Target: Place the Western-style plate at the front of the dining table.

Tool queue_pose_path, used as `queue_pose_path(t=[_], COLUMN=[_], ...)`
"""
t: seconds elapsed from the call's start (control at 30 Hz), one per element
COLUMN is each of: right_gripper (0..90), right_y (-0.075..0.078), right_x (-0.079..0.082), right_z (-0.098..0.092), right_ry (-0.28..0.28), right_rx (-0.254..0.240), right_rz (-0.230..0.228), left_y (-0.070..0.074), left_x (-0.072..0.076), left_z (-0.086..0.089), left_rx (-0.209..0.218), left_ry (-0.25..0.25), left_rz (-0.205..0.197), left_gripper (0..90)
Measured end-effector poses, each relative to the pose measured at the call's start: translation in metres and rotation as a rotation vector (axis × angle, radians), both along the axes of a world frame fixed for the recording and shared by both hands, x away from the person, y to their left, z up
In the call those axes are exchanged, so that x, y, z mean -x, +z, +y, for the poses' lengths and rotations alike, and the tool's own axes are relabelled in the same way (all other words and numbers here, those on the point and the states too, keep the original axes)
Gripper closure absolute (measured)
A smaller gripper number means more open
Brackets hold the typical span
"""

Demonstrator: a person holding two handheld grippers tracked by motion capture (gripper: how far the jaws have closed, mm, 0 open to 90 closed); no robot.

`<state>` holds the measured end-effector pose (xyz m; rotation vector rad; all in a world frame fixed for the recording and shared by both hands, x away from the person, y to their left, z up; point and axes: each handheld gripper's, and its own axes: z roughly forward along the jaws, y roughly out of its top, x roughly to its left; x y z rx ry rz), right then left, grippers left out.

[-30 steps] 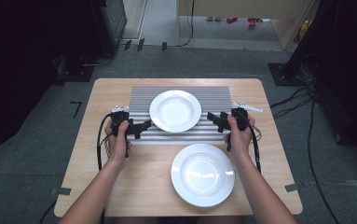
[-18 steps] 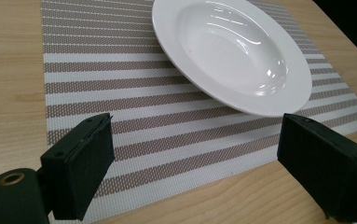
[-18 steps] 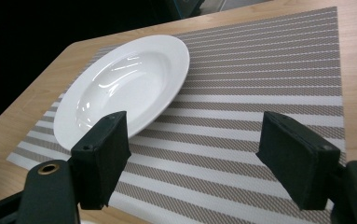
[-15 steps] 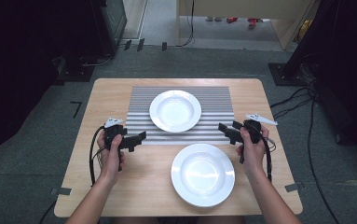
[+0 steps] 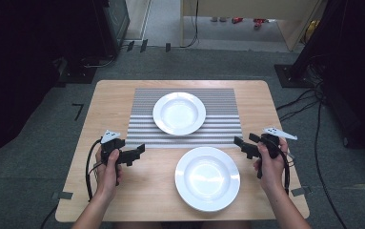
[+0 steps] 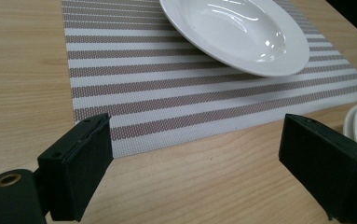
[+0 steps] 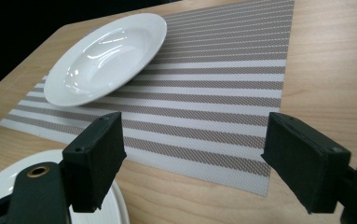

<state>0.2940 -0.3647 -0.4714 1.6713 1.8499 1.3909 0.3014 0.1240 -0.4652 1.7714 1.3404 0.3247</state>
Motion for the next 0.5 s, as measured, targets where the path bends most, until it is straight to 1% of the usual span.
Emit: queue_pose_path(t=[0.07,0.1,0.13,0.2,0.3,0.37,0.43,0.5], right_gripper=[20.3,20.3,20.2,20.2,20.0,19.9,19.9,19.6], right_y=[-0.001,-0.001,-0.002,-0.002,-0.004,-0.005,-0.006,-0.006], right_x=[0.006,0.006,0.011,0.013,0.019,0.025,0.027,0.031], right_z=[-0.005,-0.005,-0.008,-0.009,-0.014,-0.019,-0.021,-0.025], right_ry=[-0.001,-0.001,-0.003,-0.003,-0.007,-0.011,-0.013,-0.016], right_rx=[0.002,0.002,0.005,0.005,0.005,0.004,0.005,0.008], right_rz=[0.003,0.003,0.002,0.002,0.001,0.003,0.003,0.006], left_y=[0.000,0.000,0.000,0.000,-0.001,-0.003,-0.006,-0.008], left_x=[0.004,0.005,0.007,0.010,0.016,0.019,0.023,0.026], left_z=[0.002,0.003,0.004,0.006,0.009,0.012,0.016,0.020], left_rx=[0.002,-0.001,-0.005,-0.009,-0.021,-0.023,-0.030,-0.025], left_ry=[0.000,0.002,0.003,-0.001,0.005,0.009,0.016,0.025], left_rz=[-0.002,-0.005,-0.008,-0.007,-0.013,-0.012,-0.010,-0.006], left_gripper=[9.9,9.9,9.9,9.9,9.9,9.8,9.9,9.9])
